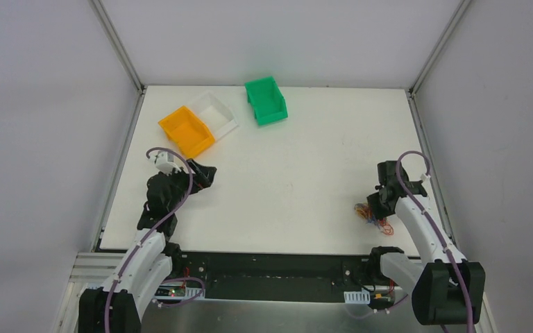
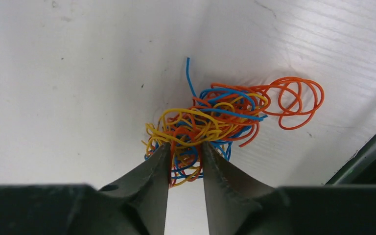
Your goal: Untangle the cables
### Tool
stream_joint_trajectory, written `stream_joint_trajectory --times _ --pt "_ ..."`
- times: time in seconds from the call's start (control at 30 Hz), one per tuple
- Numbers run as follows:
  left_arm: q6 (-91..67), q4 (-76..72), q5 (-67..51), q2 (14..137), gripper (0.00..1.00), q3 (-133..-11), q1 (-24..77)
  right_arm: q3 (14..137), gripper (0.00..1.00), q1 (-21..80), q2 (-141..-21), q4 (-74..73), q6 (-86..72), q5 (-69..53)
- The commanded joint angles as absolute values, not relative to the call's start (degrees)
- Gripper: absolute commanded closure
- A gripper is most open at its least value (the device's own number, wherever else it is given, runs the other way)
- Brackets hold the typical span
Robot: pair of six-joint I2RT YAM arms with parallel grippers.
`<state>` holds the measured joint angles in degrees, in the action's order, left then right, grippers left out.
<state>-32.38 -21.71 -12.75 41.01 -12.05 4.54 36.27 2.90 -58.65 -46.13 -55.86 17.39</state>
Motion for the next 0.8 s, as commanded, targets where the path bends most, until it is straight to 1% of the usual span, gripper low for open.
stream_joint_trajectory --times 0.0,0.03,0.07,0.17,0.23,0.3,0.33,0.37,0.4,0.43,0.47,0.5,0.53,0.57,0.63,0.77 --pt "-35.8 -29.66 -13.94 40.17 0.0 -9.25 4.66 35.93 0.8 3.21 -55.27 -42.55 -56.58 16.32" --pt "-35.17 -30.85 -16.27 40.64 0.0 -9.42 4.7 35.88 0.97 3.76 -54.38 -40.32 -54.73 14.84" --pt "-34.88 -32.06 -18.29 41.8 0.0 -9.78 4.85 35.94 1.0 4.79 -53.81 -37.8 -52.4 12.85" --pt "-34.45 -35.45 -23.98 47.45 0.06 -11.58 5.89 38.12 1.0 11.42 -55.12 -33.63 -49.95 9.69" --pt "-33.73 -37.74 -25.9 51.28 0.08 -12.75 8.37 41.0 1.0 16.51 -58.08 -31.6 -49.05 7.92" --pt "-31.96 -38.71 -26.19 53.96 0.08 -14.21 11.72 42.48 1.0 21.34 -60.88 -25.31 -45.81 2.05" --pt "-30.97 -38.75 -26.03 54.91 0.08 -14.83 13.32 42.44 1.0 22.99 -61.97 -20.86 -44.34 -3.16" --pt "-30.27 -38.76 -25.8 55.64 0.08 -15.33 14.52 42.37 0.98 24.18 -62.93 -16.31 -43.76 -7.83" --pt "-29.94 -38.76 -25.63 56.47 0.08 -15.85 15.33 42.24 0.92 25.02 -63.84 -12.38 -43.56 -11.79" --pt "-29.85 -38.83 -25.7 57.1 0.08 -16.09 15.79 42.26 0.81 25.48 -64.9 -8.64 -43.34 -15.78" --pt "-29.87 -38.99 -25.98 57.91 0.08 -16.39 16.08 42.57 0.5 25.67 -65.65 -6.83 -43.11 -17.88" --pt "-29.88 -39.17 -26.34 58.69 0.08 -16.68 16.27 43.18 0.23 25.82 -66.18 -7.78 -42.95 -17.68" --pt "-29.96 -39.34 -26.89 59.46 0.07 -17.03 16.6 43.71 0.1 25.77 -66.48 -9.1 -42.23 -16.49" --pt "-29.99 -39.5 -27.42 60.42 0.07 -17.39 17.21 43.77 0.08 25.8 -66.6 -10.05 -40.91 -15.63" --pt "-29.77 -39.64 -28.37 62.83 0.08 -18.45 18.63 43.25 0.08 25.79 -66.14 -11.41 -38.35 -14.45" --pt "-28.49 -39.36 -28.57 68.01 0.1 -21.22 22.44 39.38 0.14 25.81 -65.04 -11.25 -36.68 -11.88"
